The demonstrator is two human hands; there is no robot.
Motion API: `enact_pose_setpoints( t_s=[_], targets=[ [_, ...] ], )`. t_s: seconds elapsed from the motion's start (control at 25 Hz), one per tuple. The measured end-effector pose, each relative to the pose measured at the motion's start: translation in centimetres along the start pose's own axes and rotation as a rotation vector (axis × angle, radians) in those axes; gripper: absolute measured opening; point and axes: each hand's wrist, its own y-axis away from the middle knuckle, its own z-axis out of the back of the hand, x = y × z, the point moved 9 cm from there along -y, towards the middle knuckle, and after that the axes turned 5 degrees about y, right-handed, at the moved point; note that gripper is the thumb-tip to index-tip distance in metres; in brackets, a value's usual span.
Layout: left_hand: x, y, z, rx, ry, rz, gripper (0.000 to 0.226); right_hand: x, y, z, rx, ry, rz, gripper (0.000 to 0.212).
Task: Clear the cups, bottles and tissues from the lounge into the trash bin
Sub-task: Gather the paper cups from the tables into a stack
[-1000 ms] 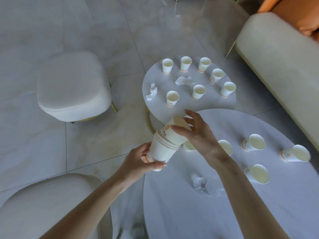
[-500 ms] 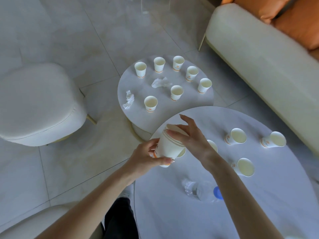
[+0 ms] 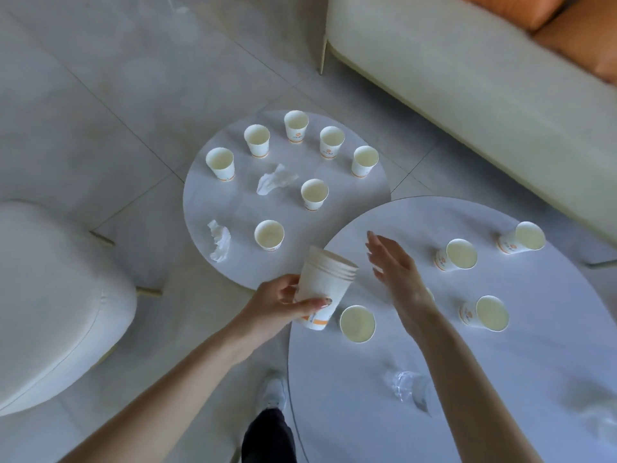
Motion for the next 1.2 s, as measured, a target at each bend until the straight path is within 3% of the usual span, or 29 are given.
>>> enact_pose_setpoints(
  t_s=[0.16,0.48,0.64,0.76,1.0,1.2],
  targets=[
    [-0.4,-2.3,1.2,0.013,-0.008,0.037,0.030,-5.3,-1.5,1.8,-0.197,0.141,-0.088,0.043],
    [4.8,-5.3,0.5,-0.081,0.061,0.116,0.024,-15.2,-1.8,-2.4,-0.177,0.761,0.025,0.087],
    [6.9,-5.5,0.3,-0.113,0.073,0.142,0.024,-17.0,-1.9,-3.2,-0.190,0.861,0.084,0.089],
    [7.5,-5.0,0.1,-0.124,0.085,0.145,0.023,-16.5,-1.8,-2.5,-0.244,0.768,0.109,0.082],
    [5.7,-4.4,-1.5,-0.086,0.086,0.116,0.016,-8.1,-1.7,4.7,-0.445,0.254,0.112,0.084],
    [3.6,-4.4,-3.5,-0.003,-0.005,0.038,0.024,-0.6,-2.3,7.4,-0.313,-0.210,0.128,0.087]
  ],
)
